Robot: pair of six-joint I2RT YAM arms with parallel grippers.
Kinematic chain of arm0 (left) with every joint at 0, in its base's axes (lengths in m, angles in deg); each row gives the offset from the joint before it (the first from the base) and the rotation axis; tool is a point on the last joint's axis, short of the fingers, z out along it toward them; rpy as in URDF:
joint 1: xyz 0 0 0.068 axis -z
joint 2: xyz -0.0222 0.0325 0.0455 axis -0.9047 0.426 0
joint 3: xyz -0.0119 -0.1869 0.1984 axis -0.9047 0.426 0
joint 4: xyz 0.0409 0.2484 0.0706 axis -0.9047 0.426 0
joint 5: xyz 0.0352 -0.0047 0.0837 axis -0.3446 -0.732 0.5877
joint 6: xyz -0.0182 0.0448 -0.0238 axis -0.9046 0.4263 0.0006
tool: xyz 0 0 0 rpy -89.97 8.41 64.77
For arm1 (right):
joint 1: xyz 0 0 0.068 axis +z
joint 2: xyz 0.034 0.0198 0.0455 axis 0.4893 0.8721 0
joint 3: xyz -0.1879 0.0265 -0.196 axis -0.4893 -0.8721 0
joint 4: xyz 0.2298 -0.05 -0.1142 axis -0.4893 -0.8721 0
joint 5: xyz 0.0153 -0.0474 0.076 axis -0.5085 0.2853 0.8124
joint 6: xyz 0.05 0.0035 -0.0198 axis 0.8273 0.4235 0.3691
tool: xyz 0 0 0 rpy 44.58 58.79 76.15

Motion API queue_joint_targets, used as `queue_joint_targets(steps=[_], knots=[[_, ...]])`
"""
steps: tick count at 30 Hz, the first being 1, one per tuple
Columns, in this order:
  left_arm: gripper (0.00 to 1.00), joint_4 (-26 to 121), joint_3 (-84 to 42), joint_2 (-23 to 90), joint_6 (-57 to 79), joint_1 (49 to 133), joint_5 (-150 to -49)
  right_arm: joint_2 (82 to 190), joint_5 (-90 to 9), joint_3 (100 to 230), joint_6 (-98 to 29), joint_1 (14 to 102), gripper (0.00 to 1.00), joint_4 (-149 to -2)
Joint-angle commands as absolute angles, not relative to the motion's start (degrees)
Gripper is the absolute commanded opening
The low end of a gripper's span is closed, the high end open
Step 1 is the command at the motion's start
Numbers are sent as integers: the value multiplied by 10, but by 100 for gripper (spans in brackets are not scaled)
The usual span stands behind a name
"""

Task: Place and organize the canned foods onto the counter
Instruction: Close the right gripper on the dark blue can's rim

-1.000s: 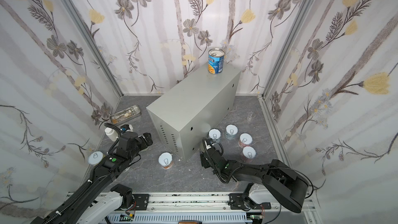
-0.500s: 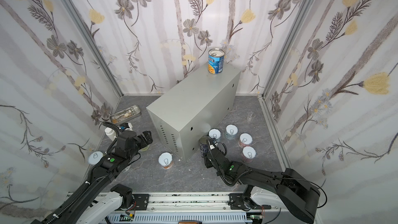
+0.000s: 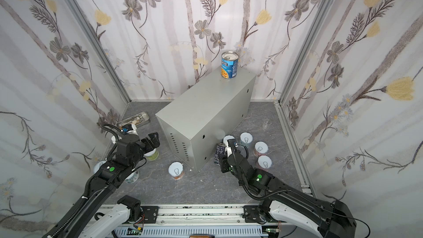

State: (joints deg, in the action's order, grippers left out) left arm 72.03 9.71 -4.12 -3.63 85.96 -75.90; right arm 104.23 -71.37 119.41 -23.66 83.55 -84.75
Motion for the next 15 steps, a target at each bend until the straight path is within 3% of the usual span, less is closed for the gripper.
queue_joint_targets(steps=[1, 3, 5, 7, 15], knots=[[100, 728, 78, -36, -21, 859, -760, 1020, -705, 1209, -232, 836, 45, -907], [100, 730, 72, -33, -19, 859, -759, 1006, -697, 1199, -231, 835, 48, -898], [100, 730, 69, -29, -18, 859, -760, 1007, -686, 1189, -219, 835, 70, -890], [100, 730, 68, -28, -19, 859, -760, 1013, -664, 1177, -207, 834, 82, -868], [100, 730, 74, -31, -18, 859, -756, 1061, -602, 1164, -184, 790, 99, -820]])
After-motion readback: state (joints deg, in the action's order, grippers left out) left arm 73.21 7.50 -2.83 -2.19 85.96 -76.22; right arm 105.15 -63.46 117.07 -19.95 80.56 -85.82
